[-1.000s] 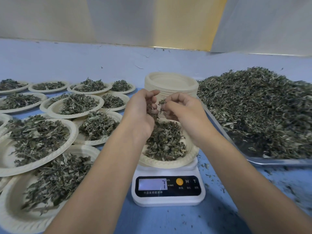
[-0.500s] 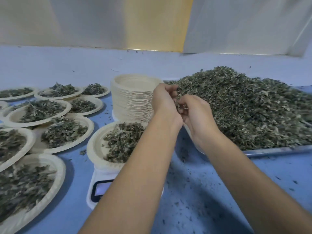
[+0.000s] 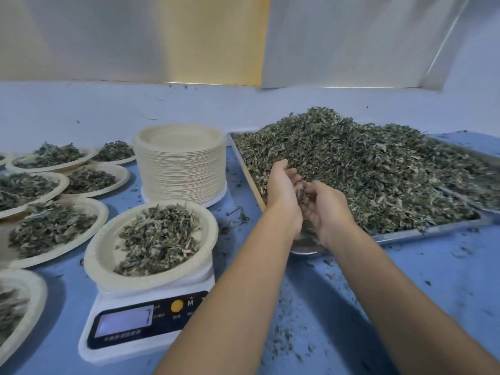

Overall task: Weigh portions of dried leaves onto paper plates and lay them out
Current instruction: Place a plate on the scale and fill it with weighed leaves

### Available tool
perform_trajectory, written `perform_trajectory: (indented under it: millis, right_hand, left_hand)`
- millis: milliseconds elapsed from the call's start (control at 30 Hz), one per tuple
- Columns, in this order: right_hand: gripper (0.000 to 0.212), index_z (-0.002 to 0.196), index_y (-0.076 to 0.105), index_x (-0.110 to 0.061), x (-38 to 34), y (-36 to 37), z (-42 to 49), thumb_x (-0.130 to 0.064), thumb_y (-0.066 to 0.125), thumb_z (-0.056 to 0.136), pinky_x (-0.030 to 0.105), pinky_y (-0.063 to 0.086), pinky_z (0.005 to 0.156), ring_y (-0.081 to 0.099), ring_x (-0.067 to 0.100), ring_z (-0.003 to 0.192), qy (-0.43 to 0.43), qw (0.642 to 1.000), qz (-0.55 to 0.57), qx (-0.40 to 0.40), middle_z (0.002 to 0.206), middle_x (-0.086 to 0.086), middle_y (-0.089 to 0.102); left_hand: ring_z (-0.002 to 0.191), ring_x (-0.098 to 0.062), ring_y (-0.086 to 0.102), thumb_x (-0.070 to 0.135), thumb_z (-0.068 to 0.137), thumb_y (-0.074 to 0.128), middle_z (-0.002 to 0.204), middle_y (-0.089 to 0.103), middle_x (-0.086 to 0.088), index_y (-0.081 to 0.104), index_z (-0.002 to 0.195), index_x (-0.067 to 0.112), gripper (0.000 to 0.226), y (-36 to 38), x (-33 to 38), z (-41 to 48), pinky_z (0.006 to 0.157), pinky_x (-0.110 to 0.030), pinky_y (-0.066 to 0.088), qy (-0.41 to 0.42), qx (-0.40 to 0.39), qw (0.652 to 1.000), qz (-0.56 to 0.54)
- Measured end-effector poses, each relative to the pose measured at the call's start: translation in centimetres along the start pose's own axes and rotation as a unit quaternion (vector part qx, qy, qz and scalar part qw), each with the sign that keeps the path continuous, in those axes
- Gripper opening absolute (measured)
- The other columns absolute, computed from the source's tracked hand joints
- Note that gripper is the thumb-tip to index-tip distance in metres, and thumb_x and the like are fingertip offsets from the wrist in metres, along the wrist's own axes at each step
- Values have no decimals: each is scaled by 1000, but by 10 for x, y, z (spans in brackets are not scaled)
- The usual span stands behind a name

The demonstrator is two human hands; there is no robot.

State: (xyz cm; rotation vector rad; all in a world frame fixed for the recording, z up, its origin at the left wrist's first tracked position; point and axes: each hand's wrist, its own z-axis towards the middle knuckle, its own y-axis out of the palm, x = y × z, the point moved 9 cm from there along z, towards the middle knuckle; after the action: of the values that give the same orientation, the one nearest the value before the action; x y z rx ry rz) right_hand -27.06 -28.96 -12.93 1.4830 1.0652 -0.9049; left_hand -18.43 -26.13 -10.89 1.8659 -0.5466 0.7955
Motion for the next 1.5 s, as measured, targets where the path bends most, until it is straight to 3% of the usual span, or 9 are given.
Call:
perform_trajectory:
  millis: [233, 333, 467, 567, 667, 867, 1067, 1267, 1500]
  right_hand:
    - [31, 108, 68, -7, -7, -9, -1, -6, 44, 88, 25, 35, 62, 48, 10, 71, -28, 996, -79, 25, 81, -3, 58]
    - [29, 102, 70, -17, -10, -9, 0, -8, 44, 91, 22, 34, 61, 50, 5, 76, -51, 994, -95, 27, 84, -9, 62]
    - [21, 101, 67, -13, -12, -13, 4, -7, 47, 94, 23, 45, 74, 51, 5, 72, -74, 993, -76, 47, 81, -6, 60]
    - [14, 98, 63, -10, -13, -11, 3, -2, 52, 93, 21, 49, 65, 52, 9, 66, -82, 995, -52, 31, 78, 0, 59]
    - [31, 102, 64, -12, -14, -5, 0, 11, 52, 86, 27, 53, 80, 61, 15, 85, -99, 990, -101, 9, 94, 1, 62]
    - [30, 99, 67, -17, -15, -2, -4, 5, 51, 85, 22, 48, 79, 59, 14, 92, -91, 987, -130, 10, 91, -1, 65]
    - [30, 100, 67, -13, -16, -2, -7, 3, 45, 88, 44, 47, 96, 53, 9, 72, -99, 986, -133, 26, 81, -2, 60]
    - [32, 103, 69, -13, -28, 25, -26, 1, 43, 89, 25, 54, 87, 65, 10, 96, -180, 975, -128, -19, 103, 2, 69]
    - [33, 96, 67, -8, -26, 92, -62, 6, 38, 92, 23, 55, 84, 67, 13, 90, -191, 974, -3, -121, 99, 10, 70]
  left_hand:
    - [116, -23, 55, 41, 100, 35, 124, 60, -15, 58, 97, 7, 41, 5, 5, 3, 107, -40, 21, 16, -62, 988, 144]
    - [123, -24, 51, 45, 100, 32, 134, 54, -10, 55, 123, 9, 48, 5, 8, -3, 107, -42, 20, 24, -78, 979, 184]
    - [126, -17, 38, 52, 98, 28, 138, 50, -4, 56, 117, 18, 48, 7, 7, -9, 99, -38, 19, 28, -97, 959, 265]
    - [128, -17, 38, 49, 98, 35, 145, 39, -6, 50, 129, 14, 49, 6, 4, -11, 107, -35, 24, 19, -98, 964, 246]
    - [130, -27, 41, 43, 98, 40, 147, 34, -3, 34, 143, 14, 53, 3, 4, -12, 110, -46, 32, 8, -88, 976, 201]
    - [145, -18, 11, 41, 99, 37, 156, 23, -1, 33, 145, 10, 55, -1, 5, -15, 115, -41, 9, -17, -104, 971, 216]
    - [143, -20, 20, 31, 100, 38, 156, 22, -8, 24, 148, 5, 56, -3, 11, -18, 117, -37, 12, -12, -119, 979, 164]
    - [132, -20, 43, 17, 101, 39, 146, 41, -13, 36, 141, -1, 44, -13, 33, -25, 103, -30, 39, 23, -103, 987, 123]
    - [76, -5, 63, 2, 94, 44, 86, 64, -3, 61, 93, 11, 19, -59, 91, -44, 70, -15, 50, 136, -51, 981, 130]
